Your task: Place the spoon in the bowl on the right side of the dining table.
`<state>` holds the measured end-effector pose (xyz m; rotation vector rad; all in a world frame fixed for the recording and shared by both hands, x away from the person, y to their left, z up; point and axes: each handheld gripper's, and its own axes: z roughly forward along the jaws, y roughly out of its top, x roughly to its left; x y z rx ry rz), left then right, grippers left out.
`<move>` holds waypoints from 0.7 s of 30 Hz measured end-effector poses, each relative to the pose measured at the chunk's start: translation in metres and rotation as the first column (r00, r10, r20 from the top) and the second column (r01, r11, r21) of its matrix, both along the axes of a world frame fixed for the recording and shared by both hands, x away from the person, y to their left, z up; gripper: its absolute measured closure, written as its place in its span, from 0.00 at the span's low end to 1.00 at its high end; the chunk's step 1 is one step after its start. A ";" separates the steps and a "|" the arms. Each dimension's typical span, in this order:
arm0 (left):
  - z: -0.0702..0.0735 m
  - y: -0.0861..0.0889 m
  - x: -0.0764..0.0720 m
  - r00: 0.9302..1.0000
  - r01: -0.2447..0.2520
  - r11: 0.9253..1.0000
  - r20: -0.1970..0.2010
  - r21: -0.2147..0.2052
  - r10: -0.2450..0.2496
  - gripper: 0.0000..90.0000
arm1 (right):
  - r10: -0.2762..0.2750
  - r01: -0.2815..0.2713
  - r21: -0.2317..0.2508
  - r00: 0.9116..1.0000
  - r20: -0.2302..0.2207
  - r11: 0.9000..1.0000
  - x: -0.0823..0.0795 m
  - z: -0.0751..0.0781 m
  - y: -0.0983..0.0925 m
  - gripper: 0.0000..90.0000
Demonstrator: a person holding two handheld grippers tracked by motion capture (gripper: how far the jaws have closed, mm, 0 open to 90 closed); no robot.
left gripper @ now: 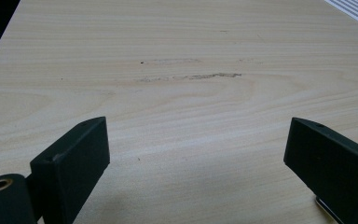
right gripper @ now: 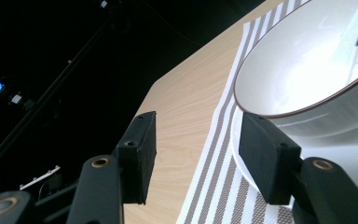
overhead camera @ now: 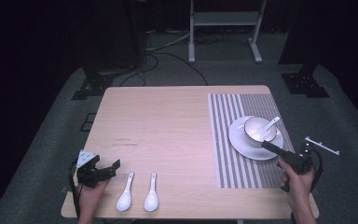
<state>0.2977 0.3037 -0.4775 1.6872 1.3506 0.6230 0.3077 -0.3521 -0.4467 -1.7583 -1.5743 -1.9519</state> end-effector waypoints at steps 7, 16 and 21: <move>0.000 0.000 0.000 1.000 0.001 1.000 0.000 -0.001 -0.001 0.06 | 0.017 -0.017 -0.009 1.000 -0.002 1.000 -0.006 -0.004 0.007 0.51; 0.000 0.000 0.000 1.000 0.002 1.000 0.001 0.000 -0.002 0.06 | 0.035 -0.035 -0.014 0.999 -0.003 0.999 -0.015 -0.010 0.013 0.51; 0.000 0.000 0.000 1.000 0.002 1.000 0.000 0.001 -0.002 0.06 | 0.054 -0.054 0.019 0.999 -0.003 0.998 -0.020 -0.014 0.016 0.51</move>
